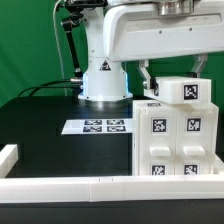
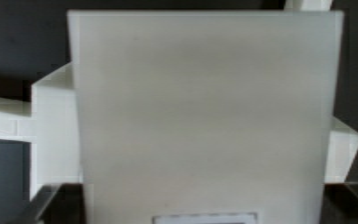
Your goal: Assemble cabinet
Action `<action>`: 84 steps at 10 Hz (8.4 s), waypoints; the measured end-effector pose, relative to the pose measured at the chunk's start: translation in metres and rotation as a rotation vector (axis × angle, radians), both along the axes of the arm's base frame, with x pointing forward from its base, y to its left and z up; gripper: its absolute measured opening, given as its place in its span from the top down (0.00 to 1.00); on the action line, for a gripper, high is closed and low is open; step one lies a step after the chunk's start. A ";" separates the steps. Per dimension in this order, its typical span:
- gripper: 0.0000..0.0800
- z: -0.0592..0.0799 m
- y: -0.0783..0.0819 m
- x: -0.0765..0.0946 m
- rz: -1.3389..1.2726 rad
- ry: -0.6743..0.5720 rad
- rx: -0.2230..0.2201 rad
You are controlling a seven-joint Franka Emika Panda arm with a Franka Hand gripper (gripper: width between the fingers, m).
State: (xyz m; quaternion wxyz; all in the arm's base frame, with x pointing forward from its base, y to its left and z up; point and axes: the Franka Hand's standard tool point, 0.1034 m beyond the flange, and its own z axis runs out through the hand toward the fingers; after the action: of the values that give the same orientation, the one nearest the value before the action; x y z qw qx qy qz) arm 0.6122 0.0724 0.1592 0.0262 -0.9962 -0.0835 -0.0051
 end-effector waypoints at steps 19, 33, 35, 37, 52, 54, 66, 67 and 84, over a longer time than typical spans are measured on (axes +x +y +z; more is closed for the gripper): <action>0.30 -0.002 0.017 0.005 -1.601 0.056 0.092; 0.00 0.025 0.028 0.013 -1.753 0.114 0.213; 0.00 0.020 0.030 0.012 -1.470 0.077 0.153; 0.00 0.021 0.030 0.015 -1.151 0.039 0.124; 0.00 0.019 0.021 0.015 0.241 -0.082 0.011; 0.00 0.018 0.026 0.012 0.408 -0.079 -0.015; 0.00 -0.001 0.016 0.005 0.865 -0.059 -0.050; 0.00 -0.001 0.015 0.005 0.862 -0.059 -0.050; 0.30 -0.003 0.012 0.008 -0.430 -0.097 0.013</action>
Offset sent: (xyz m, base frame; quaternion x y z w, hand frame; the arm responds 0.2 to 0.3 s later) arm 0.0000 0.0000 0.0000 0.0000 0.0000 0.1938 0.9810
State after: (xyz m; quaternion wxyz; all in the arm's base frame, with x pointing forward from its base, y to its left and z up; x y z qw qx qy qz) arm 0.6202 0.0847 0.1565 0.0268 -0.9894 0.1297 -0.0589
